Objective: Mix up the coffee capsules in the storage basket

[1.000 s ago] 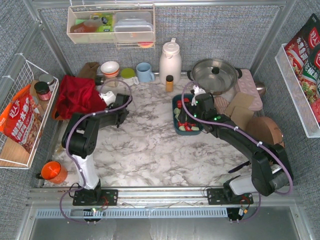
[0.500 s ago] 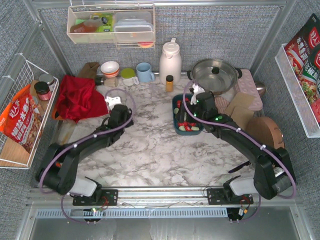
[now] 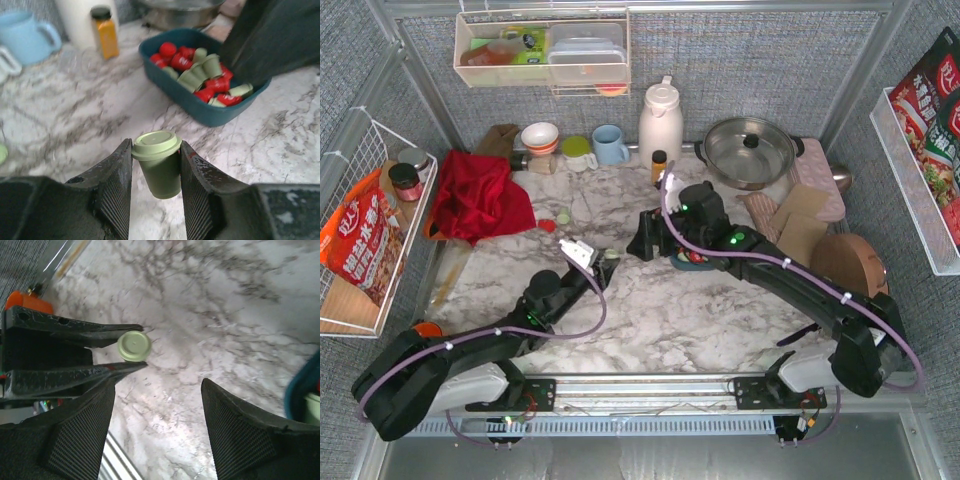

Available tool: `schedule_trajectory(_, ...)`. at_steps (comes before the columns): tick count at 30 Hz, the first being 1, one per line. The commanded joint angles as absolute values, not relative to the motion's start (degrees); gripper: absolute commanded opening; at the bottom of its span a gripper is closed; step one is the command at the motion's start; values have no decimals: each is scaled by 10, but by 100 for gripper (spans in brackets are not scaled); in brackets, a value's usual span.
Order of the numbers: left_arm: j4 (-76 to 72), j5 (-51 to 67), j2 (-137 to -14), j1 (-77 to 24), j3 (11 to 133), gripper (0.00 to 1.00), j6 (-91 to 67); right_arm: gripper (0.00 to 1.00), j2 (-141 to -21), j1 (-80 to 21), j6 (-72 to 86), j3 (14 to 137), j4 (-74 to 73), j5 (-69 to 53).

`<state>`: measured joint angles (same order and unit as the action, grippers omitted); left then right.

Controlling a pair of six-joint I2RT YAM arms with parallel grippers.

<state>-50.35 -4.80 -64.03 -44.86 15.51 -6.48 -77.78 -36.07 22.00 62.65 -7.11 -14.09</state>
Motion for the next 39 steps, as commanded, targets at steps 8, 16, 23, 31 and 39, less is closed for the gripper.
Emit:
schedule_trajectory(8,-643,8,-664,-513,154,29,81,73,-836,-404,240,648,-78,-201)
schedule_trajectory(16,-664,-7,-670,-527,160,31,99,58,-842,-410,242,645,-87,-226)
schedule_trajectory(23,-641,-76,-671,-527,171,67,79,40,-832,-405,253,642,-96,-174)
schedule_trajectory(31,-633,-166,-635,-527,146,99,41,23,-806,-358,257,624,-80,-77)
schedule_trajectory(39,-308,-379,-616,-460,246,99,-147,27,-826,-330,113,610,-127,219)
